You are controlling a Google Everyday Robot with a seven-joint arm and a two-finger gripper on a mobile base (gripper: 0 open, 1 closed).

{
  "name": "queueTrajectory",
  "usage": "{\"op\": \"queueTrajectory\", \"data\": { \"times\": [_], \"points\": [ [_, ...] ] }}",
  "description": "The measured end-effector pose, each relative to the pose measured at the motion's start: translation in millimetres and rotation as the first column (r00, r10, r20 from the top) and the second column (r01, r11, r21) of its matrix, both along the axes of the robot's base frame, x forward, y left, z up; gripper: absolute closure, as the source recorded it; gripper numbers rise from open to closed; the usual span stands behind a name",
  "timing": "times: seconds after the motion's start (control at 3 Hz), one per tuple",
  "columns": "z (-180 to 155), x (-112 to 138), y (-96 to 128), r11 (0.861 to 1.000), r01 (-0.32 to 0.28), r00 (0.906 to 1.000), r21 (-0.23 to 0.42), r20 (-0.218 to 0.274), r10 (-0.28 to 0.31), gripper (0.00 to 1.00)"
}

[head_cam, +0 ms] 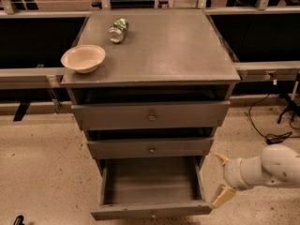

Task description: Close bottom drawer

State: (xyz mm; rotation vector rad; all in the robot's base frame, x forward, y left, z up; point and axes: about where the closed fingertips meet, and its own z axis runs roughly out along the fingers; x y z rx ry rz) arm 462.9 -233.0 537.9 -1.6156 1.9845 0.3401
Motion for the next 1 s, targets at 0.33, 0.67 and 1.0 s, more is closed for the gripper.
{"op": "queueTrajectory", "data": {
  "times": [0.33, 0.67, 1.0],
  "points": [
    [-83.5, 8.5, -2.1, 0.998, -0.06, 0.9971, -0.003, 0.047, 0.06, 0.0],
    [-135.2, 5.8, -3.8, 0.991, -0.131, 0.9906, 0.002, 0.039, 0.131, 0.0],
    [-143.7, 3.4, -1.1, 0.99, -0.138, 0.99, 0.011, 0.034, 0.137, 0.0]
  ]
}}
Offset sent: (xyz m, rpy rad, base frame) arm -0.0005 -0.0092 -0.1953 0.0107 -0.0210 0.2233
